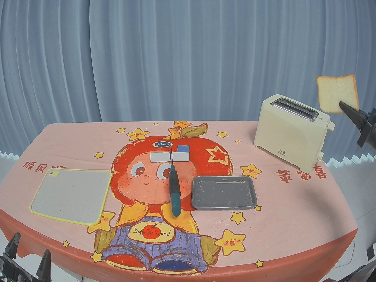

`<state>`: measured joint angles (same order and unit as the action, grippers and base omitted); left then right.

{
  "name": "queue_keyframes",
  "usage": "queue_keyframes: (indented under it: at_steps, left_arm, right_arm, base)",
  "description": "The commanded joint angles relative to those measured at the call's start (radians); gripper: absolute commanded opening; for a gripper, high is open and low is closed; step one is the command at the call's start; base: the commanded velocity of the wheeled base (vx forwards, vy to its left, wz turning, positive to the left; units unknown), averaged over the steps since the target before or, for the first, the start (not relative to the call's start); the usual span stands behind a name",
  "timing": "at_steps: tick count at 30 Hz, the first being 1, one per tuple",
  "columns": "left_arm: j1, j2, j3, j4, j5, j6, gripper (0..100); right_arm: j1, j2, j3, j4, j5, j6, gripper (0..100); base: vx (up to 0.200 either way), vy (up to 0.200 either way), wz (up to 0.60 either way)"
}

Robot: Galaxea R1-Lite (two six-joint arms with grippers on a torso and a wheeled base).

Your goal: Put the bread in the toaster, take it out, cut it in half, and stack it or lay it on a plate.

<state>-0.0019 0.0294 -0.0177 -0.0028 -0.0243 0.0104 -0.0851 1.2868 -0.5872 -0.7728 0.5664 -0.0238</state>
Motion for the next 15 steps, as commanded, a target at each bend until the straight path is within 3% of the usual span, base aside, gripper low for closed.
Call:
queue_keyframes:
  at_steps: [1, 5, 12, 15]
  left_arm:
    - [0.0, 0.0, 0.018, 0.0, 0.0, -0.001, 100]
    - [0.0, 0.001, 0.018, 0.0, 0.0, 0.0, 100]
    - [0.0, 0.001, 0.018, 0.0, 0.0, 0.0, 100]
    - [0.0, 0.001, 0.018, 0.0, 0.0, 0.0, 100]
  right_arm:
    - [0.079, 0.072, -0.045, -0.031, -0.002, -0.005, 0]
    - [0.082, 0.086, -0.102, -0.02, 0.0, -0.025, 0]
    - [0.03, 0.181, -0.215, -0.013, 0.001, -0.169, 0]
    - [0.022, 0.224, -0.217, -0.014, 0.0, -0.183, 0]
  base:
    - [0.0, 0.0, 0.0]
    - [0.0, 0.0, 0.0]
    - [0.0, 0.0, 0.0]
    - [0.0, 0.0, 0.0]
